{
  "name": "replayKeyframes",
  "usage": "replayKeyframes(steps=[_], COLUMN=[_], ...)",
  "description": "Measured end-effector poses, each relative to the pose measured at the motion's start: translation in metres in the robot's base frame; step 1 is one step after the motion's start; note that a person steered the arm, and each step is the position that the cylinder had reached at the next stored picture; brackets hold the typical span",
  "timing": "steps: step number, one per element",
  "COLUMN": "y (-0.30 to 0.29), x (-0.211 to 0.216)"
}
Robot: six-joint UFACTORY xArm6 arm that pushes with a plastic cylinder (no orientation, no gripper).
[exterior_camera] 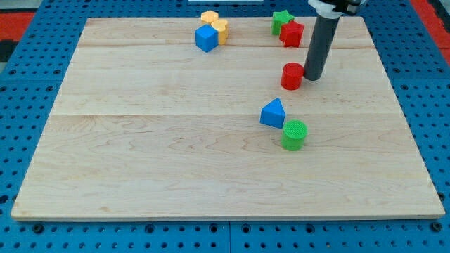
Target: Move the red circle below the red star
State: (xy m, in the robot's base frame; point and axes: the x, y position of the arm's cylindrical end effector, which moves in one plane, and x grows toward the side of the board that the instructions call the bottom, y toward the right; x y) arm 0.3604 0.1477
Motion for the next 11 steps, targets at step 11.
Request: replayKeyframes(steps=[11], y=[-0.025], x=[-0.047])
